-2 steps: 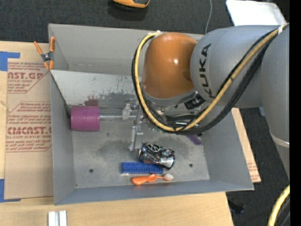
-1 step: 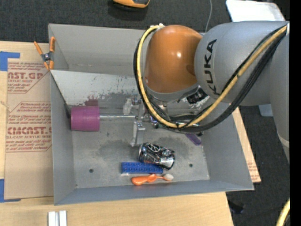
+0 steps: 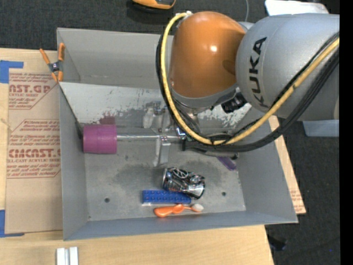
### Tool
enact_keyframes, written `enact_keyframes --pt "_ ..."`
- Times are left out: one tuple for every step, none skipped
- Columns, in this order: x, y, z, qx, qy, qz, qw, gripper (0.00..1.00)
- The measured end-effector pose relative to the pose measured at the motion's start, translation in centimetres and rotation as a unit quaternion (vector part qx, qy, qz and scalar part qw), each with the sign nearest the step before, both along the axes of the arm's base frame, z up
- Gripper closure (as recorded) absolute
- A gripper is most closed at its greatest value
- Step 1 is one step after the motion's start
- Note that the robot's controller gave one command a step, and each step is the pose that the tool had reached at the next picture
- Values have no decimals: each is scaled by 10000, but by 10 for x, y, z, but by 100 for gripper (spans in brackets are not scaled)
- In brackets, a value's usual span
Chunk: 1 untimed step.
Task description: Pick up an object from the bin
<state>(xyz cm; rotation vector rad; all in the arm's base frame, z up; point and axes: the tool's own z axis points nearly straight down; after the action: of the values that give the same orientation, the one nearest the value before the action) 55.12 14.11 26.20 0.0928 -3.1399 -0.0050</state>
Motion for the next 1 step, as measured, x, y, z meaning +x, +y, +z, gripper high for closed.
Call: enact_keyframes --pt "-2 -33 -29 8 -49 200 9998 0"
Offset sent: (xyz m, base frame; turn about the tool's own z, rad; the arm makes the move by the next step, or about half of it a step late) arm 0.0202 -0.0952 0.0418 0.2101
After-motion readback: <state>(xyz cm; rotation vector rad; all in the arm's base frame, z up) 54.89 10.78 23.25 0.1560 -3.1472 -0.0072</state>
